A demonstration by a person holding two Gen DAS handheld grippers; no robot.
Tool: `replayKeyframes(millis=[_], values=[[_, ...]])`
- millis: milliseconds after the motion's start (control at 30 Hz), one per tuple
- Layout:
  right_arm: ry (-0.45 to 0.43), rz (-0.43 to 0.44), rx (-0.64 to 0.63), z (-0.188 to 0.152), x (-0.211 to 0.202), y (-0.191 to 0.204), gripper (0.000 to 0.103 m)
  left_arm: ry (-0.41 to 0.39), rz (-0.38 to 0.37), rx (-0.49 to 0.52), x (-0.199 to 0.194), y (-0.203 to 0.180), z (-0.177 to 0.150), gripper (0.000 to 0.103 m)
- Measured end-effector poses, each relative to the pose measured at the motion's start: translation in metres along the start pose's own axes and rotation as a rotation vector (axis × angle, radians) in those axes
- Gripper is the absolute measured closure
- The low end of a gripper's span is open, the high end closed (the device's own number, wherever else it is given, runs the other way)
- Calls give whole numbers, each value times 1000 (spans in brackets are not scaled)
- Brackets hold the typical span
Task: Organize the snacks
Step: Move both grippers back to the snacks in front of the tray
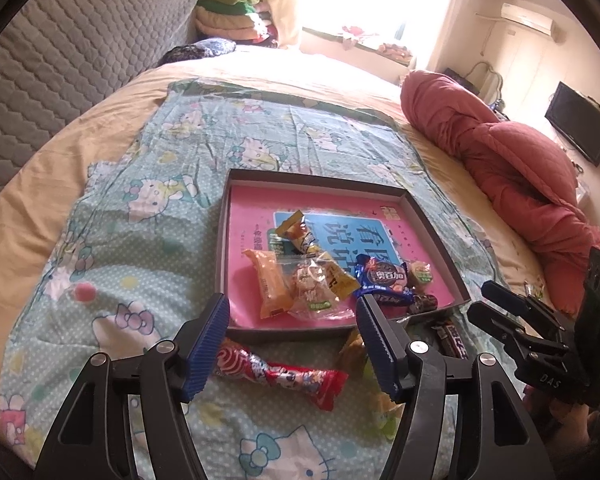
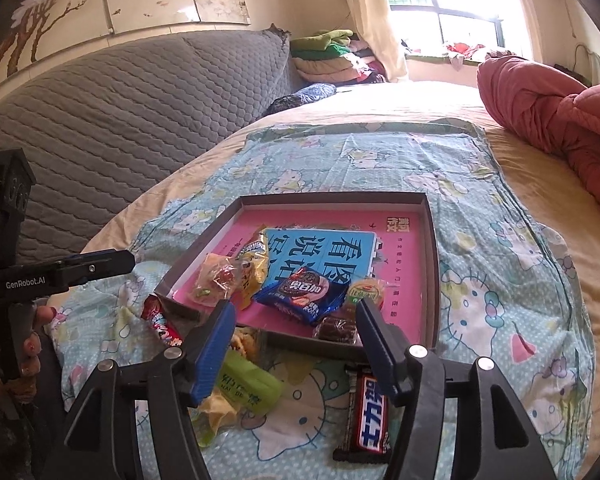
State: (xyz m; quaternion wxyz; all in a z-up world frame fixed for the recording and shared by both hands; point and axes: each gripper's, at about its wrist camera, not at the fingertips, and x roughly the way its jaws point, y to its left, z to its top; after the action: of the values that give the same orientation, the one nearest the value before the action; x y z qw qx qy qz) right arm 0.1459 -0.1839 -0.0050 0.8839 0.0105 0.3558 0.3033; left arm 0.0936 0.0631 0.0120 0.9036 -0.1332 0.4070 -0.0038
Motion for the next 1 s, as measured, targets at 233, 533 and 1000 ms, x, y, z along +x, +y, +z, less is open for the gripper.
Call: replayKeyframes(millis=[233,533,1000], values=[[19,-3,10,-7,-3,7,41,26,2,-25,-8,8,-11,33],[75,22,49,-24,-2,18,40,79,22,-67,-8,13,-26,32],[160,35,63,-45,-4,38,40,124,14,-70,-16,9,-43,32]])
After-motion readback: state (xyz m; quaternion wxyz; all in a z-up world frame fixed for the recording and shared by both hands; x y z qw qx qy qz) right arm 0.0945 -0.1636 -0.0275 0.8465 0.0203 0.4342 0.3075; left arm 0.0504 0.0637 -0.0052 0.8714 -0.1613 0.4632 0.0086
